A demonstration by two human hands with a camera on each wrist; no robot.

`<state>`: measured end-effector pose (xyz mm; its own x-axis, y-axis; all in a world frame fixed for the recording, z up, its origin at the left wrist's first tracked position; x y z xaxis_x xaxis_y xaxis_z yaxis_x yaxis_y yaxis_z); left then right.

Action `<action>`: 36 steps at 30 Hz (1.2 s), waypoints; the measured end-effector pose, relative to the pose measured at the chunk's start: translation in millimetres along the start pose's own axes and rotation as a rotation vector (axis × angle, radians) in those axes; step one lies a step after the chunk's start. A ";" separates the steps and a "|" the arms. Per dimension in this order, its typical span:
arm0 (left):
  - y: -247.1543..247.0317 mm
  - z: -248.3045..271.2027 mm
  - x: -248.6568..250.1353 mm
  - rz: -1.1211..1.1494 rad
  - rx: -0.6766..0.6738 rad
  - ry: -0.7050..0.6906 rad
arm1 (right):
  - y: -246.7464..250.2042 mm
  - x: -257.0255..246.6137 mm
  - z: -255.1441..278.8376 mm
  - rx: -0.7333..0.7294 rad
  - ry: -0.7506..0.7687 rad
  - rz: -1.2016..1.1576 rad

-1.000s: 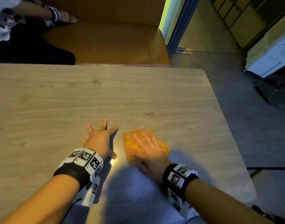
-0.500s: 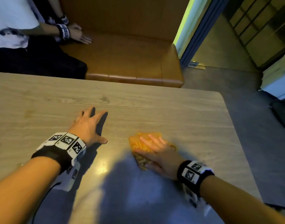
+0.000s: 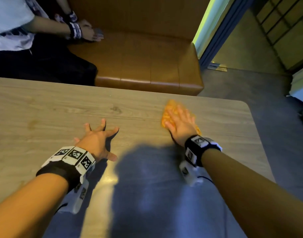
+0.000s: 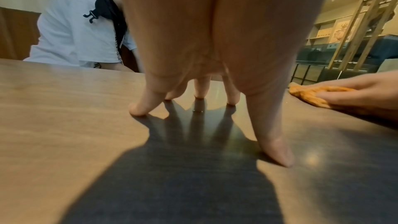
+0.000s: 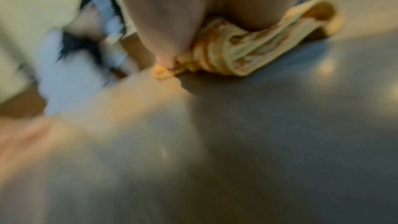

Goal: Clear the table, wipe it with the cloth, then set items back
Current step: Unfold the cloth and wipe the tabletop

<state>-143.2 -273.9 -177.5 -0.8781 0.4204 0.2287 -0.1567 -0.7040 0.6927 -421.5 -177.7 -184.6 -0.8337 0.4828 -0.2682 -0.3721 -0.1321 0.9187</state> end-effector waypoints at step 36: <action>-2.3 -4.2 -2.7 0.067 -0.016 0.021 | 3.7 -13.1 16.4 -0.263 0.235 -0.545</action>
<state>-142.4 -275.8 -182.6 -0.8959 0.3605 0.2597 -0.1044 -0.7389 0.6657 -405.3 -170.3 -173.0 -0.5529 0.3419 -0.7599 -0.8299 -0.1441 0.5390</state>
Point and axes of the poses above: each hand's wrist, its own z-axis away from the middle knuckle, its own y-axis out of the back of the hand, x = y × z, the point moved 8 cm from there along -z, towards the middle knuckle, and after that the axes turned 2 degrees about -x, right-handed, at the moved point
